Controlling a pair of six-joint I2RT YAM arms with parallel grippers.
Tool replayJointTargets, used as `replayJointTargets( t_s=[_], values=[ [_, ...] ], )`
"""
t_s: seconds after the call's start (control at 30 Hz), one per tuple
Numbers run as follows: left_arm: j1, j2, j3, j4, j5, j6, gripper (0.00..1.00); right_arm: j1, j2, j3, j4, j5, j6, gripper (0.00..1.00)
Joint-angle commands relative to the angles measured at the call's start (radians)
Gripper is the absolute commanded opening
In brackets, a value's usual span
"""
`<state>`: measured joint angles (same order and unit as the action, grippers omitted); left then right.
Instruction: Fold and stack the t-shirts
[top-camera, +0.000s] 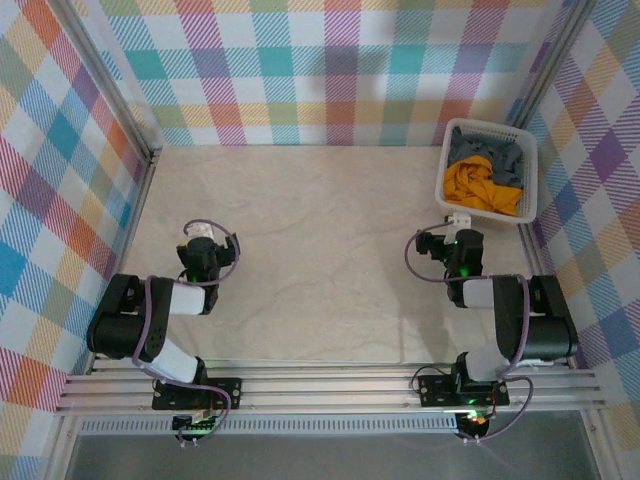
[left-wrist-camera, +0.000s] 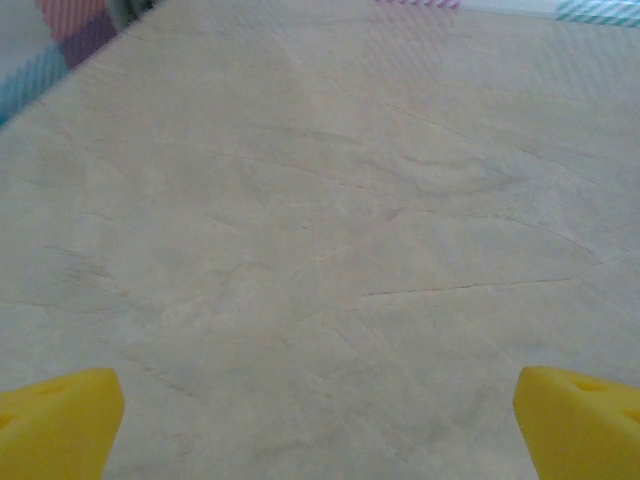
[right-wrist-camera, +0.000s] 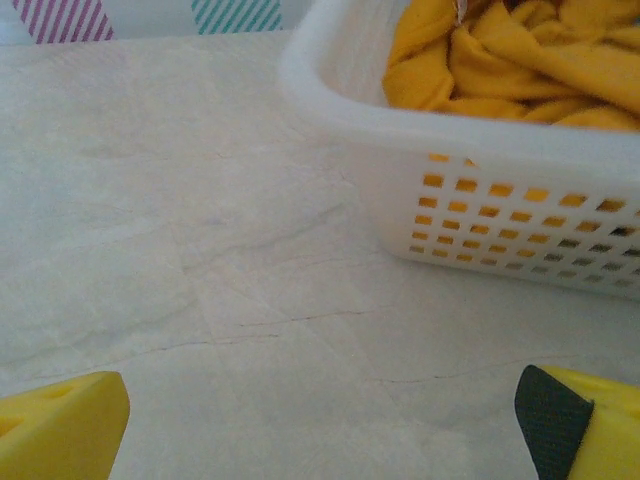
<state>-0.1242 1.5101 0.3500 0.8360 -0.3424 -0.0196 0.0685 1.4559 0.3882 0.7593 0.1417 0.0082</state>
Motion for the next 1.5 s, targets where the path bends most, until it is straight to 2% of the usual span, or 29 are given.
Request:
replayJointTargets(
  t_s=[0.0,0.07,0.1,0.13,0.17,0.2,0.23,0.27,0.3,0.37,0.47,0.57,0.7,0.83,0.93,1.0,1.07,1.13,1.17,1.23,1.37,1.47],
  values=[
    [-0.115,-0.225,-0.005,-0.106,-0.189,0.062,1.00,0.111,-0.228,0.104,-0.258,0.195,-0.019,1.00],
    [-0.168,-0.361,0.023,-0.179,-0.250,0.045,1.00,0.130,-0.303,0.241,-0.486,0.231,0.093,1.00],
    [-0.192,-0.409,0.048,-0.207,-0.257,0.059,1.00,0.126,-0.317,0.320,-0.600,0.205,0.174,1.00],
    [-0.205,-0.447,0.094,-0.235,-0.252,0.061,1.00,0.112,-0.308,0.437,-0.751,0.109,0.239,1.00],
    [-0.206,-0.468,0.170,-0.326,-0.275,-0.019,1.00,0.108,-0.288,0.534,-0.865,0.071,0.275,1.00],
    [-0.199,-0.481,0.275,-0.519,-0.309,-0.172,1.00,0.101,-0.261,0.582,-0.878,0.071,0.323,1.00],
    [-0.181,-0.476,0.432,-0.858,-0.341,-0.428,1.00,0.066,-0.219,0.635,-0.888,0.015,0.342,1.00],
    [-0.153,-0.447,0.578,-1.148,-0.334,-0.593,1.00,0.029,-0.161,0.715,-0.944,-0.001,0.370,1.00],
    [-0.118,-0.402,0.661,-1.237,-0.267,-0.608,1.00,0.003,-0.102,0.805,-1.021,0.028,0.395,1.00],
    [-0.047,-0.286,0.825,-1.315,-0.012,-0.608,1.00,-0.060,0.051,1.014,-1.213,0.074,0.432,0.99],
    [-0.060,-0.173,0.984,-1.348,0.209,-0.582,1.00,-0.137,0.246,1.240,-1.393,0.079,0.463,0.91],
    [-0.124,-0.112,1.081,-1.367,0.321,-0.553,1.00,-0.193,0.418,1.427,-1.548,0.056,0.486,0.87],
    [-0.217,-0.074,1.126,-1.385,0.425,-0.551,0.94,-0.236,0.569,1.509,-1.585,-0.011,0.499,0.83],
    [-0.299,-0.092,1.090,-1.378,0.422,-0.593,0.91,-0.270,0.730,1.583,-1.611,-0.106,0.536,0.82],
    [-0.330,-0.113,1.061,-1.383,0.407,-0.608,0.88,-0.280,0.829,1.642,-1.596,-0.187,0.536,0.78],
    [-0.337,-0.130,1.054,-1.400,0.396,-0.608,0.87,-0.281,0.873,1.682,-1.593,-0.199,0.539,0.70],
    [-0.339,-0.146,1.053,-1.422,0.383,-0.605,0.85,-0.282,0.882,1.688,-1.565,-0.200,0.550,0.53],
    [-0.339,-0.163,1.059,-1.443,0.371,-0.592,0.84,-0.281,0.837,1.631,-1.481,-0.180,0.569,0.25],
    [-0.338,-0.169,1.062,-1.454,0.364,-0.586,0.83,-0.280,0.794,1.570,-1.408,-0.167,0.585,0.15],
    [-0.338,-0.179,1.065,-1.469,0.357,-0.582,0.82,-0.276,0.702,1.460,-1.290,-0.127,0.609,0.01],
    [-0.338,-0.192,1.050,-1.471,0.350,-0.582,0.80,-0.238,0.485,1.275,-1.111,0.018,0.603,0.00],
    [-0.339,-0.189,1.041,-1.462,0.359,-0.590,0.79,-0.201,0.353,1.218,-1.090,0.113,0.592,0.00]
  ],
)
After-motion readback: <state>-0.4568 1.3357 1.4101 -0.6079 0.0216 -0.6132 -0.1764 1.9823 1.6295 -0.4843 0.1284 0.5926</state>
